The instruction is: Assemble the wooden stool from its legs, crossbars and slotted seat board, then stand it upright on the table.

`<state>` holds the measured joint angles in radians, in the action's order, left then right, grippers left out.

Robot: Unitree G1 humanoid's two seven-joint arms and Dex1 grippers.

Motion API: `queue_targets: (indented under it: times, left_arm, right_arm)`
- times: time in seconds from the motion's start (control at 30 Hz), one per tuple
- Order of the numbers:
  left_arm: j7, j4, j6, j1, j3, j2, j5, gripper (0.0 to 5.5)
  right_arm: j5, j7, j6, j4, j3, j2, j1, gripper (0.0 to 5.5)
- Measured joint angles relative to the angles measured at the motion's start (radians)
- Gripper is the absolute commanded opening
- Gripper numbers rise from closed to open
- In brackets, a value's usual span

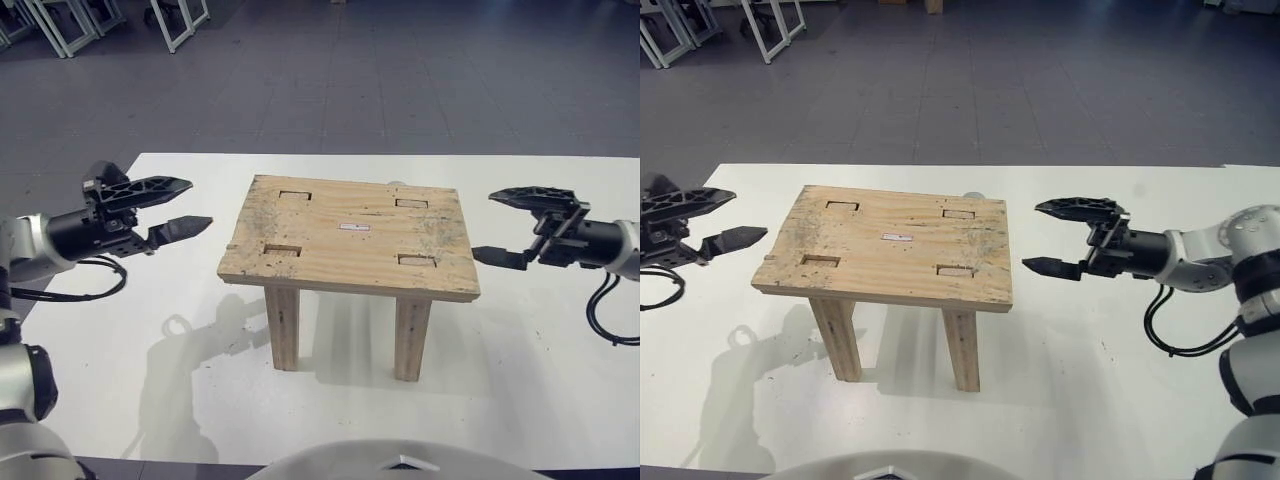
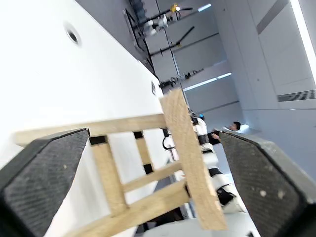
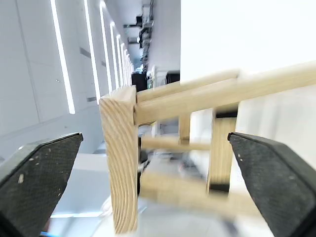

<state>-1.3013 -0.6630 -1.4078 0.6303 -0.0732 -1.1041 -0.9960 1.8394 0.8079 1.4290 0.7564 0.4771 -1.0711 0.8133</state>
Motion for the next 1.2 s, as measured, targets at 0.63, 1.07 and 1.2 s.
queue_targets:
  times: [0.63, 1.07, 1.2]
  left_arm:
    - [1.194, 0.599, 1.103, -0.320, -0.043, 0.833, 0.706, 4.86]
    - [1.132, 0.628, 1.001, -0.294, -0.080, 0.886, 0.619, 4.86]
    - [1.129, 0.628, 0.972, -0.280, -0.077, 0.887, 0.618, 4.86]
  right_arm:
    - [-1.357, -0.874, -1.265, -0.573, -0.303, 0.727, -0.447, 5.49]
    - [-1.570, -0.885, -1.277, -0.442, -0.425, 0.876, -0.354, 5.49]
    - [-1.601, -0.881, -1.288, -0.435, -0.455, 0.903, -0.354, 5.49]
